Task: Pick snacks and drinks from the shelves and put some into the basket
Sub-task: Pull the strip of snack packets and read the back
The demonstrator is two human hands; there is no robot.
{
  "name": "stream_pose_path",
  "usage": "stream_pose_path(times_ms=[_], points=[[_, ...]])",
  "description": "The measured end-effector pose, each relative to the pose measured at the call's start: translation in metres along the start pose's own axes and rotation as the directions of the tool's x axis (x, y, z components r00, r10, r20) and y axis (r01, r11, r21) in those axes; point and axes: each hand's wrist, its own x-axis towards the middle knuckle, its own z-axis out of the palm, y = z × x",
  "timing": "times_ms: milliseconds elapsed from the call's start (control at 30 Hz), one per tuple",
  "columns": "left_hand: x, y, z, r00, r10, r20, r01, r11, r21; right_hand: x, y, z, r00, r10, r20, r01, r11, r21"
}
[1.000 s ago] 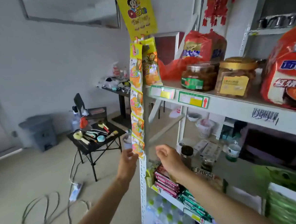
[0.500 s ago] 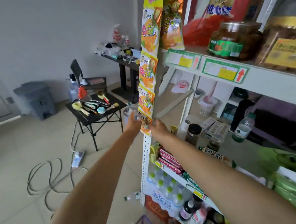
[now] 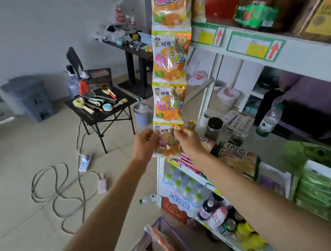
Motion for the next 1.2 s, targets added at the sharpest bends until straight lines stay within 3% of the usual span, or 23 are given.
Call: stream_pose_path(times_ms=[167, 433, 600, 867, 1200], points=[[-0.046, 0.005, -0.003, 1.0, -0.009, 0.008, 0.009, 0.995, -0.102, -0.046, 0.001, -0.02, 0.998, -0.052, 0.037, 0.048, 0.995, 0.093], [-0.126, 0.028, -0.002, 1.0, 0.011, 0.013, -0.008, 0.977, -0.214, -0.123, 0.007, -0.045, 0.966, -0.139, 0.219, 0.072, 0.955, 0.287], [-0.162, 0.042, -0.006, 0.993, 0.037, 0.116, -0.015, 0.982, -0.188, -0.147, 0.008, -0.06, 0.98, -0.155, 0.126, 0.099, 0.925, 0.366], [-0.18, 0.06, -0.001, 0.999, -0.009, 0.044, 0.024, 0.935, -0.355, -0.162, 0.007, -0.075, 0.954, -0.17, 0.247, 0.036, 0.883, 0.469], [-0.194, 0.071, 0.01, 0.996, -0.009, 0.088, 0.044, 0.914, -0.403, -0.175, 0.002, -0.097, 0.957, -0.235, 0.171, 0.111, 0.839, 0.533]])
